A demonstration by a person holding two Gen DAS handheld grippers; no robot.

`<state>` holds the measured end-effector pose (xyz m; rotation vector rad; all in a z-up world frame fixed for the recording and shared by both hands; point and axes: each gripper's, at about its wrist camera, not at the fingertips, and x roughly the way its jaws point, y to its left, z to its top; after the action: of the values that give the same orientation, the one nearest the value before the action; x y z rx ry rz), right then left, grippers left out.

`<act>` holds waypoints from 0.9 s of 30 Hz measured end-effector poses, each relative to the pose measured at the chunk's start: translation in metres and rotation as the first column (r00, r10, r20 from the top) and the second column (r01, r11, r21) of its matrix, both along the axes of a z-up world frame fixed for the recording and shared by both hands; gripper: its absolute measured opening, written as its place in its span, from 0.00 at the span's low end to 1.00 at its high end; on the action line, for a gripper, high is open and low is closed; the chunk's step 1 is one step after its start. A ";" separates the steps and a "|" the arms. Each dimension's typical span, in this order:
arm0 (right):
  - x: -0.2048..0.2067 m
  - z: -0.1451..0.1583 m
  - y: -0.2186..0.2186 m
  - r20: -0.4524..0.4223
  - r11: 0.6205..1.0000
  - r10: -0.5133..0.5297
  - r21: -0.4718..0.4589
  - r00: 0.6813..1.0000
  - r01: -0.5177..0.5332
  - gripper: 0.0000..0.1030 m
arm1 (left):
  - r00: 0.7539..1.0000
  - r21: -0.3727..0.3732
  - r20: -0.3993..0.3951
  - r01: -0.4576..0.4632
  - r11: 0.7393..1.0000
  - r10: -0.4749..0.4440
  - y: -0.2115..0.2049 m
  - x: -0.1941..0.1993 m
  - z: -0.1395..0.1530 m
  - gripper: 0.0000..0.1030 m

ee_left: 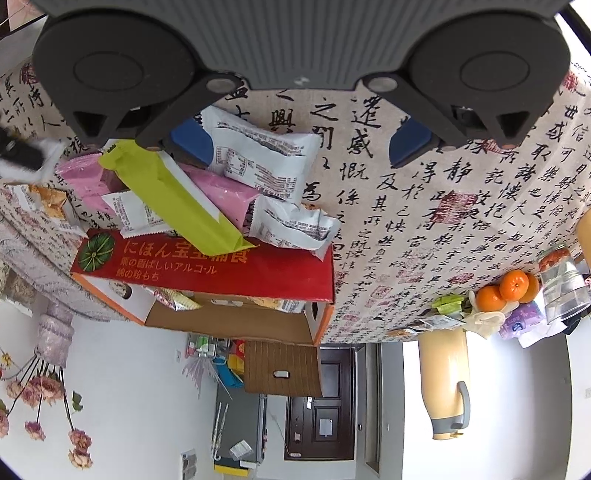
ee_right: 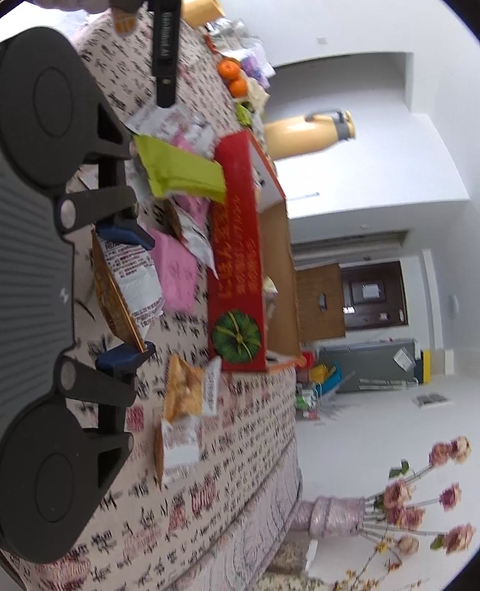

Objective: Organize snacks
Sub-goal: 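Grasp the white packet with the right gripper, then grasp the tan bar packet with the left gripper while the right gripper holds the white packet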

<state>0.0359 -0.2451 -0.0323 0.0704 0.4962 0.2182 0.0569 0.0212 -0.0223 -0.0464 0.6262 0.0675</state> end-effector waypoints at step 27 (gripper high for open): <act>0.021 -0.004 -0.031 -0.003 0.995 -0.088 0.043 0.996 0.088 0.52 | 0.993 0.018 -0.085 0.079 0.997 -0.078 -0.026 0.039 -0.023 0.85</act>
<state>0.0573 -0.2764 -0.0362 0.1341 0.4886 0.1421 0.0962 -0.0047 -0.0451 0.0014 0.7108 -0.0002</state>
